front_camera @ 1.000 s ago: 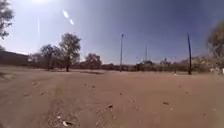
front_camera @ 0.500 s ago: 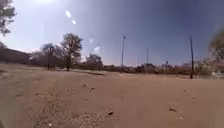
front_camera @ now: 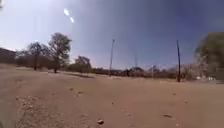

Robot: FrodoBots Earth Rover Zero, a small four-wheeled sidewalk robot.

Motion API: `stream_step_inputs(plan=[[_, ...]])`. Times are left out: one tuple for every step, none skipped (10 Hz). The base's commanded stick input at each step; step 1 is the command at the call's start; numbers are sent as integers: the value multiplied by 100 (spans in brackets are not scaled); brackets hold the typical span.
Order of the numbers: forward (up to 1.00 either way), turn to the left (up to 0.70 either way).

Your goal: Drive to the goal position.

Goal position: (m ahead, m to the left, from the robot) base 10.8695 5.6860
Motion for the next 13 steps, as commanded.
stream_step_inputs(plan=[[50,0],[50,0],[50,0],[50,0],[50,0],[50,0],[50,0],[50,0],[50,0],[50,0],[50,0],[50,0],[50,0]])
